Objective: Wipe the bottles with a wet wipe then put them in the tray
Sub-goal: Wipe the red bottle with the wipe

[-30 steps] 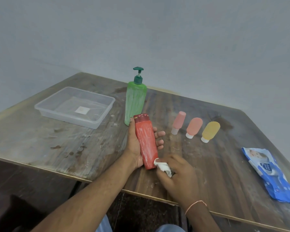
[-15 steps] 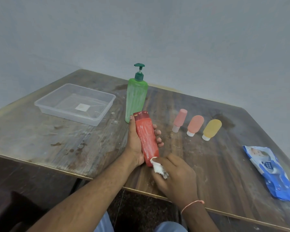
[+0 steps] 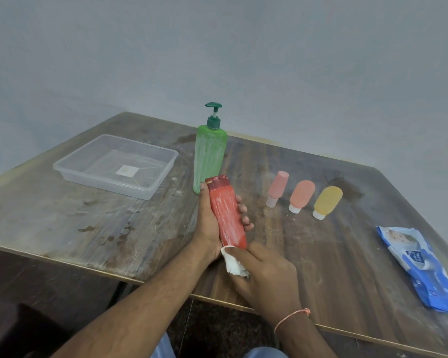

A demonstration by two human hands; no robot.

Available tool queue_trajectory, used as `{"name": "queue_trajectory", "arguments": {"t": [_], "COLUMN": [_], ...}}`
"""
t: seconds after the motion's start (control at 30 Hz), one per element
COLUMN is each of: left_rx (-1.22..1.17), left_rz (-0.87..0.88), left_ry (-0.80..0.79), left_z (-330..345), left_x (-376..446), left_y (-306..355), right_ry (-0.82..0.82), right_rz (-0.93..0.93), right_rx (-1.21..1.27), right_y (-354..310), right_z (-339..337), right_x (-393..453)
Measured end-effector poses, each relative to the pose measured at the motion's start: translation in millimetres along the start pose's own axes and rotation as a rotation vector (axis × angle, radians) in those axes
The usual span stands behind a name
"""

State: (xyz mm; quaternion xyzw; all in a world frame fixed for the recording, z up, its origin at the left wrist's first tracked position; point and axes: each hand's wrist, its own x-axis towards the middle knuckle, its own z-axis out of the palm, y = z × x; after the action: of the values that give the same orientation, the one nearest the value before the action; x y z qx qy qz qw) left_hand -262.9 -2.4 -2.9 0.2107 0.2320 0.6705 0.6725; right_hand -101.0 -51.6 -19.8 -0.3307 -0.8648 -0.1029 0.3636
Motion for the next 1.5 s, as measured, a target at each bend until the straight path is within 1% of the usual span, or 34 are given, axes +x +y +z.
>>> {"name": "queue_trajectory", "arguments": {"t": [0.13,0.23,0.3,0.47,0.57,0.63,0.77,0.87,0.93,1.07,1.1,1.17,1.23,1.27,1.33,1.4,1.5], "left_rx": [0.017,0.022,0.027,0.025,0.041,0.038,0.040,0.033,0.025,0.026,0.024,0.013,0.013,0.020,0.029,0.029,0.042], "left_rz": [0.020,0.020,0.014,0.023,0.016,0.009,0.013,0.008,0.005,0.006,0.006,0.007,0.009,0.006,0.004,0.013,0.022], "left_ry": [0.011,0.006,-0.015,-0.031,-0.035,-0.040,-0.032,-0.029,-0.036,-0.032,-0.031,-0.029,-0.032,-0.032,-0.028,-0.021,-0.031], "left_z": [1.9,0.9,-0.1,-0.7,-0.9,-0.1,2.7,1.8,0.1,0.4,1.4,1.9,2.1,2.1,2.6,1.6,-2.2], "left_x": [-1.6,-1.3,-0.1,1.5,1.1,0.6,-2.0,-1.5,0.0,-1.2,-2.2,-2.5,-2.9,-3.2,-3.5,-3.1,-1.3], "left_y": [-0.5,-1.0,-0.9,-2.7,-3.6,-3.4,-3.3,-3.2,-3.4,-3.9,-4.1,-4.1,-2.8,-2.7,-3.2,-4.2,-4.6], "right_ry": [0.096,0.066,0.045,0.080,0.061,0.048,0.128,0.105,0.100,0.189,0.189,0.126,0.093,0.101,0.172,0.194,0.103], "right_rz": [0.118,0.036,0.008,0.090,0.040,0.018,0.147,0.099,0.073,0.230,0.239,0.186,0.150,0.162,0.232,0.286,0.214], "right_rx": [0.016,0.088,0.076,0.088,0.151,0.140,0.178,0.258,0.248,0.277,0.312,0.390,0.404,0.385,0.332,0.347,0.489], "right_y": [2.6,1.5,-1.4,-1.3,0.4,0.8,2.8,4.6,3.1,5.2,6.0,6.6,3.5,3.2,4.1,7.5,5.1], "right_z": [1.9,4.2,7.3,9.0,11.1,13.2,10.6,12.5,14.7,11.4,11.1,11.1,10.7,10.2,8.2,8.4,5.6], "right_x": [0.5,0.5,3.6,8.5,6.3,7.4,10.0,7.9,9.1,13.3,12.0,9.6,11.1,12.7,16.3,14.6,12.8]}}
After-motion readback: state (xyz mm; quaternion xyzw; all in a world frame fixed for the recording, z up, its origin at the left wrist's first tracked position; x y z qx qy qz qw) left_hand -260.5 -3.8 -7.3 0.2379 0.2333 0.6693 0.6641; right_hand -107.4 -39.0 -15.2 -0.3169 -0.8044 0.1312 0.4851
